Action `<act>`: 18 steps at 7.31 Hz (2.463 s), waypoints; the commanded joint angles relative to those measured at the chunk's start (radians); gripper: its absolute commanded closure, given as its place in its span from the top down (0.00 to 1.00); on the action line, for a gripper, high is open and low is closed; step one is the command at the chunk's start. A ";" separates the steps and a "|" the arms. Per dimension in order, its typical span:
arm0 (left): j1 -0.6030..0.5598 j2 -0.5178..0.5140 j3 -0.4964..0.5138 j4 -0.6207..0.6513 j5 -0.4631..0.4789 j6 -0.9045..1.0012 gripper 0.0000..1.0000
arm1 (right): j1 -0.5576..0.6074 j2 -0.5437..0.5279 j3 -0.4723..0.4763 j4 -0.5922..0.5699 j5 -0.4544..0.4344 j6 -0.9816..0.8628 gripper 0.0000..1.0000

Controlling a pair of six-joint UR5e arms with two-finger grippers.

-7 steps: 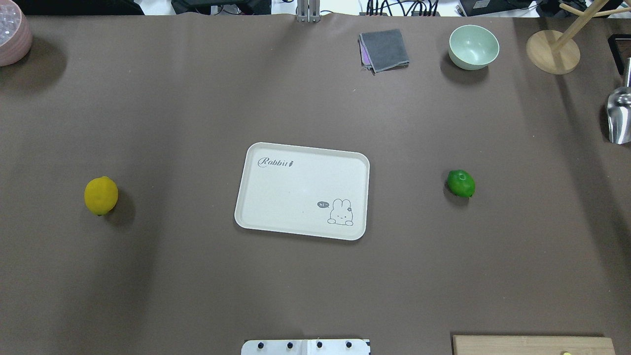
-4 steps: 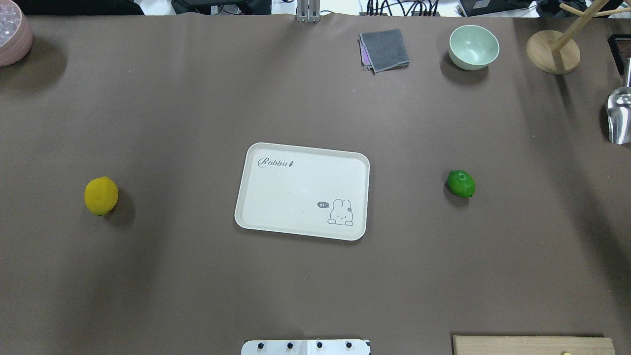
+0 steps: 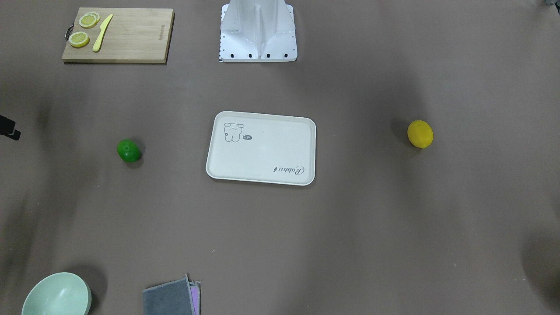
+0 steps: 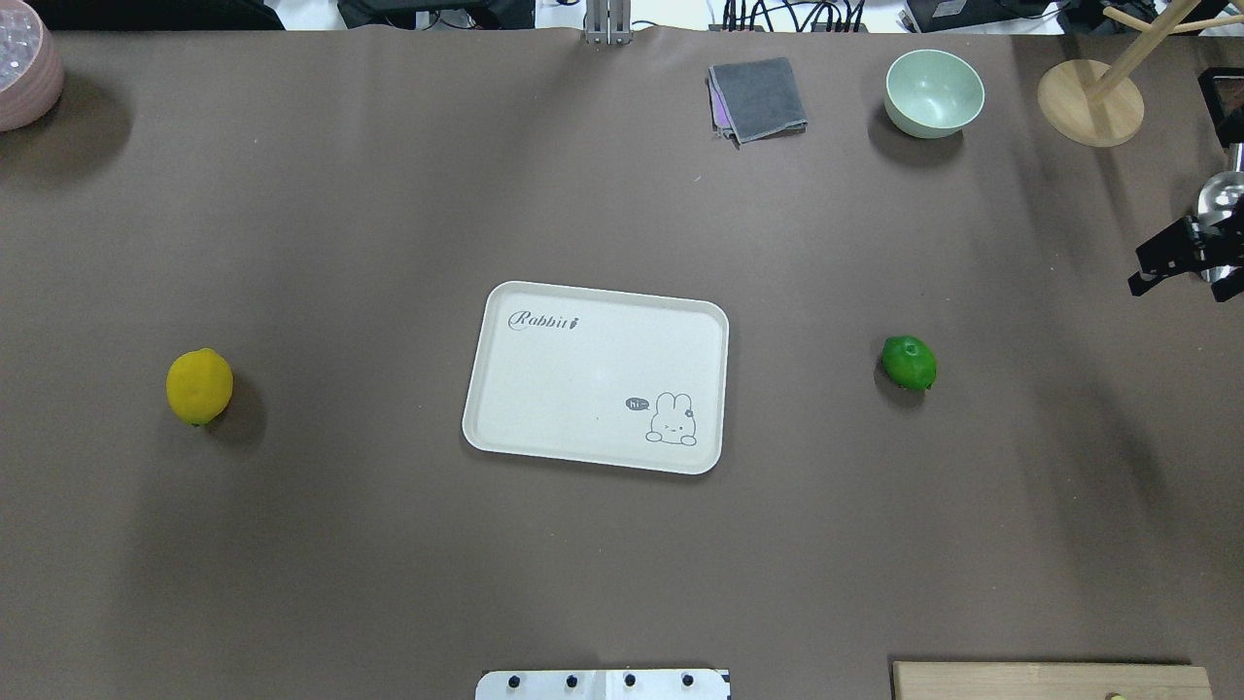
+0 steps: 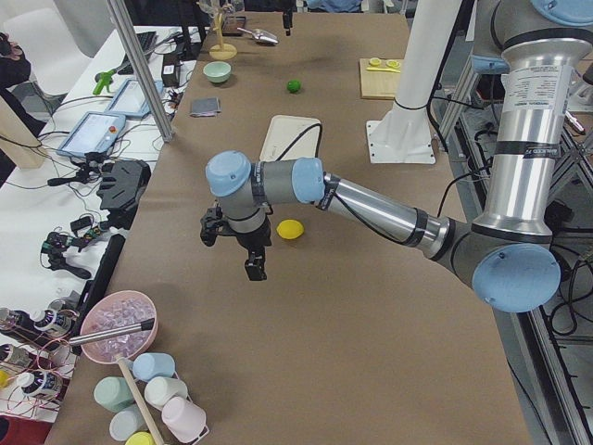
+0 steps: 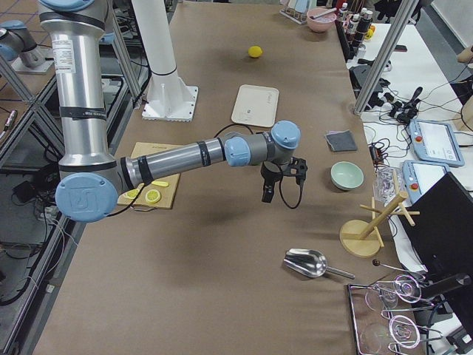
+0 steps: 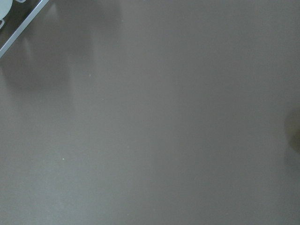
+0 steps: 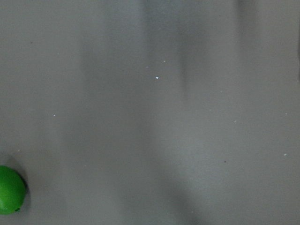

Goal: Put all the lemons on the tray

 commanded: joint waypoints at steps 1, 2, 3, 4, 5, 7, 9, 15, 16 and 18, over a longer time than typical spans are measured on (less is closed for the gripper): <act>0.121 -0.077 -0.036 0.002 -0.003 -0.227 0.98 | -0.119 0.074 0.001 0.003 -0.003 0.124 1.00; 0.170 -0.097 -0.040 -0.001 -0.003 -0.304 0.98 | -0.159 0.120 -0.021 0.009 -0.015 0.131 1.00; 0.227 -0.123 -0.039 -0.007 -0.006 -0.384 0.98 | -0.180 0.171 -0.062 0.009 -0.017 0.131 1.00; 0.280 -0.160 -0.042 -0.027 0.000 -0.482 0.98 | -0.219 0.220 -0.093 0.009 -0.023 0.131 1.00; 0.293 -0.154 -0.039 -0.096 -0.005 -0.515 0.98 | -0.260 0.249 -0.110 0.017 -0.044 0.131 1.00; 0.405 -0.142 -0.057 -0.179 0.006 -0.666 0.98 | -0.323 0.257 -0.168 0.132 -0.104 0.131 1.00; 0.449 -0.022 -0.109 -0.338 0.023 -0.763 0.98 | -0.357 0.257 -0.180 0.135 -0.113 0.131 1.00; 0.605 0.125 0.053 -0.846 0.150 -1.027 0.98 | -0.402 0.251 -0.213 0.134 -0.106 0.129 0.51; 0.609 0.100 0.090 -0.848 0.148 -1.029 0.98 | -0.402 0.256 -0.210 0.134 -0.103 0.131 0.25; 0.615 0.044 0.138 -0.848 0.148 -1.084 0.98 | -0.371 0.284 -0.196 0.134 -0.068 0.133 0.18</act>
